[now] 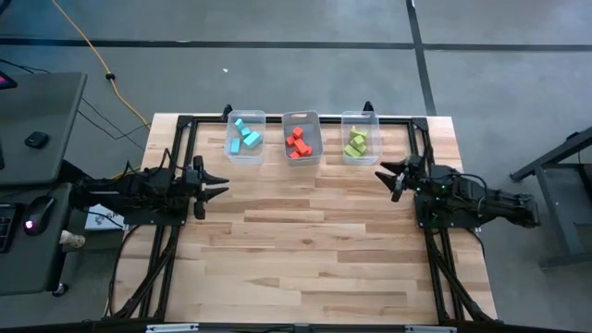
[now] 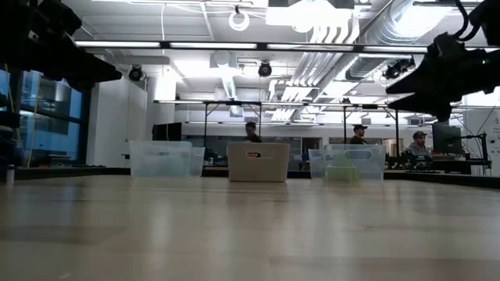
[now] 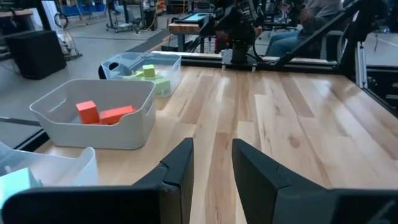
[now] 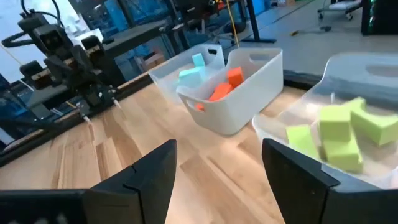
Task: Sort & place blocks by color
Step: Return to Home Position
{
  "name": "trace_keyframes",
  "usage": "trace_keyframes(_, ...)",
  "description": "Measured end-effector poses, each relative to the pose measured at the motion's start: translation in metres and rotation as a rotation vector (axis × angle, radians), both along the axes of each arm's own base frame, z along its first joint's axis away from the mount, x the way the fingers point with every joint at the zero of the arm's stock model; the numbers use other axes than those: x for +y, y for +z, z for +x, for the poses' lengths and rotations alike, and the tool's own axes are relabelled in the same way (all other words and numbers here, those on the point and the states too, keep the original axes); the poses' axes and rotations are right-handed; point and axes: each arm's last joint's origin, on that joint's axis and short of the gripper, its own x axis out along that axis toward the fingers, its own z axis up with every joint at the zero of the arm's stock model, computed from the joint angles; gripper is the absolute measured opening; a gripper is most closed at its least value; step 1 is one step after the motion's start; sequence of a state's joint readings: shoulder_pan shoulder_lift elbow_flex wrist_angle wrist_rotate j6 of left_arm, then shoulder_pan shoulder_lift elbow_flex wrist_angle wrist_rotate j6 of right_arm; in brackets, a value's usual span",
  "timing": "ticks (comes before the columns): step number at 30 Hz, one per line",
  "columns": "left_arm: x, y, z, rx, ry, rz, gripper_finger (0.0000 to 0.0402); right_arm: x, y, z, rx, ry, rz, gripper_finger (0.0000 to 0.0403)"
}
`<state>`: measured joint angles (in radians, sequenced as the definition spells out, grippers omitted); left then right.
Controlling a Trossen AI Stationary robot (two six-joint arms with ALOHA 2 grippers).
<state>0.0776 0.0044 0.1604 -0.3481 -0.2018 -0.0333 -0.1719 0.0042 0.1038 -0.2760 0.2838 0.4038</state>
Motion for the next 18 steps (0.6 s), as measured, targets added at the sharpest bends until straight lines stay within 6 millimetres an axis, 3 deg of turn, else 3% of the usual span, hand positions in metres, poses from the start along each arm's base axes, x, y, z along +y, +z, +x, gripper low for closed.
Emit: trace_keyframes(18,0.0,0.0,0.0,0.0,0.001,0.001,0.0086,0.0054,-0.0017,0.0029,0.023,0.079,-0.058,0.0227)
